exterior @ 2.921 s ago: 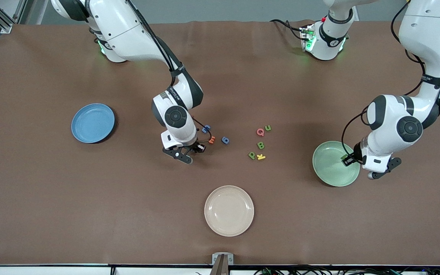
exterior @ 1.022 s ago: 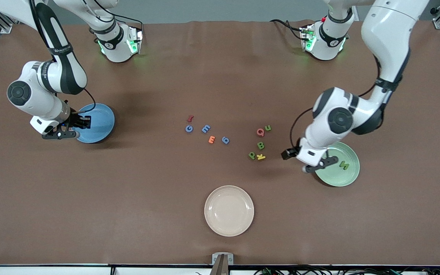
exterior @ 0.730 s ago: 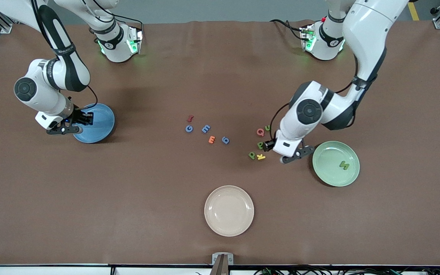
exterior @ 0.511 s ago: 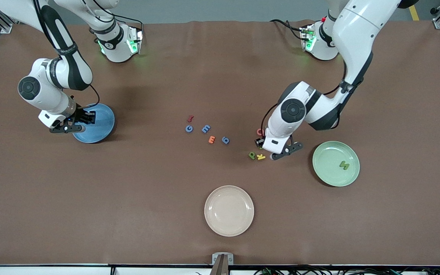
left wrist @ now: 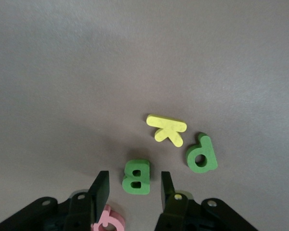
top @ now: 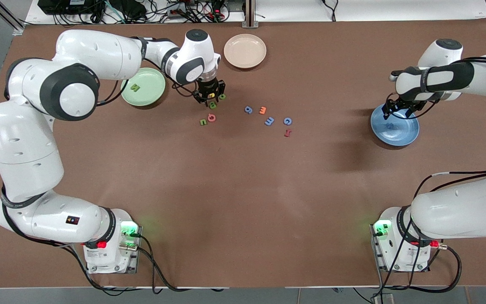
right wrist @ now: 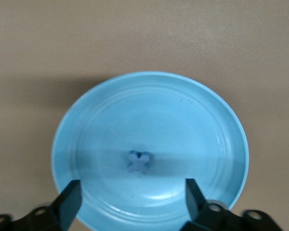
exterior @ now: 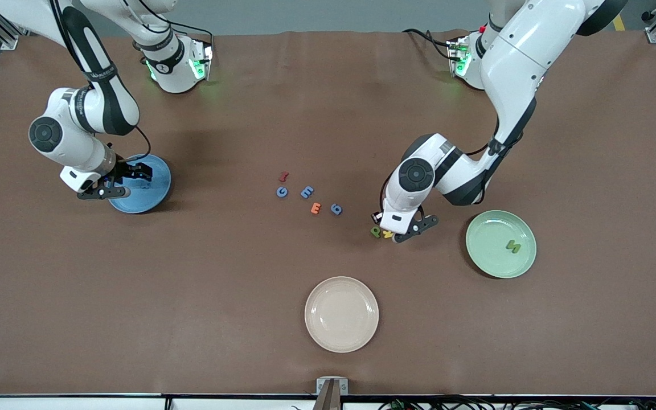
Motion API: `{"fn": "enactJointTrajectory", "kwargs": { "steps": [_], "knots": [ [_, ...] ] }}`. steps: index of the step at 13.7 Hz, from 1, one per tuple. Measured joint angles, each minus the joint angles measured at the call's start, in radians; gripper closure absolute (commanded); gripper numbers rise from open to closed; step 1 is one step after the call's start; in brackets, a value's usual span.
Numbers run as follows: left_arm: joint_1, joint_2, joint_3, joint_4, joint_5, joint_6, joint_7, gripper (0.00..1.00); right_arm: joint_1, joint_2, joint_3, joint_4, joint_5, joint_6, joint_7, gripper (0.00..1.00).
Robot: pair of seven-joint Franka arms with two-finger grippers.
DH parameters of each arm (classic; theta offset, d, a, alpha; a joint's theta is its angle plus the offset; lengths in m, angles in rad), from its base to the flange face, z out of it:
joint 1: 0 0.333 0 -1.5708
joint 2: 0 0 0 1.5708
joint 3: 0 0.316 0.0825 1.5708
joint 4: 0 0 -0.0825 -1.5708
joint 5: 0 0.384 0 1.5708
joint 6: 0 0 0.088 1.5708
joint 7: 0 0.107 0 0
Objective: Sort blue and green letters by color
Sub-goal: 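Grasp the green B with the left gripper while the right gripper reaches letters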
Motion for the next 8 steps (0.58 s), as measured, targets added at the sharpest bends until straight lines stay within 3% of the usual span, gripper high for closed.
{"fn": "enactJointTrajectory", "kwargs": {
  "steps": [4, 8],
  "knots": [
    [-0.005, 0.020, 0.000, 0.008, 0.001, 0.004, -0.016, 0.64, 0.138, -0.023, 0.009, 0.109, 0.007, -0.118, 0.230, 0.00],
    [-0.004, 0.026, 0.003, 0.009, 0.001, 0.005, -0.019, 0.94, 0.346, -0.014, 0.018, 0.184, 0.056, -0.120, 0.562, 0.00]
  ]
}}
